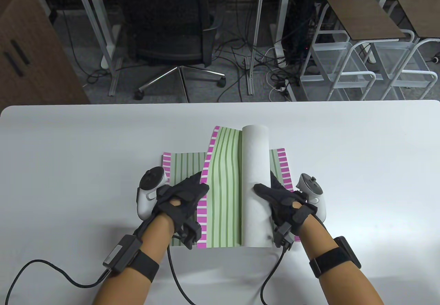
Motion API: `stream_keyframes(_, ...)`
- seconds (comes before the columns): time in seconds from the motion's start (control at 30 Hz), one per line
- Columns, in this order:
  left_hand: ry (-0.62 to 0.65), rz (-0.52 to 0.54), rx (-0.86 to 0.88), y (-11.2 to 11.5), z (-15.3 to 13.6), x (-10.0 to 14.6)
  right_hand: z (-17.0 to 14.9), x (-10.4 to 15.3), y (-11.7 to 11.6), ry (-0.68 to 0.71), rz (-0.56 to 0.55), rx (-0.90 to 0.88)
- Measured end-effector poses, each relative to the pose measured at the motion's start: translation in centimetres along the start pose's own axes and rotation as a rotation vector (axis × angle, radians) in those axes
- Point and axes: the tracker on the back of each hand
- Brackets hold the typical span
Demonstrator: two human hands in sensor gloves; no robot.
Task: Unroll mouse pads and stack together
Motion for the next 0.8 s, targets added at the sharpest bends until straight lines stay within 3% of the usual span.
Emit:
stream_keyframes(0.13,0.001,0.003,0.021,-0.3,0.0,0.0,0.1,0.3,1.0,0.011,-0.029,-0.029)
stream_keyframes(0.27,0.012,0.009,0.046,-0.4,0.1,0.2,0.1,0.5,1.9,0.03,0.008,-0.081)
stream_keyframes(0.53,0.023,-0.011,0.075,-0.1,0.3,0.2,-0.1,0.2,1.4,0.002,0.098,-0.072)
stream_keyframes(0.8,0.037,-0.021,0.085,-0.3,0.8,0.8,0.2,0.1,1.3,0.006,0.012,-0.054)
Point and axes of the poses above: the tracker on the back of each hand, its own z axis roughly to the thumb side, its own x axis roughly from the fingertips to the wrist, y = z × x, and after that the axes turned 12 degrees about -y, right-handed
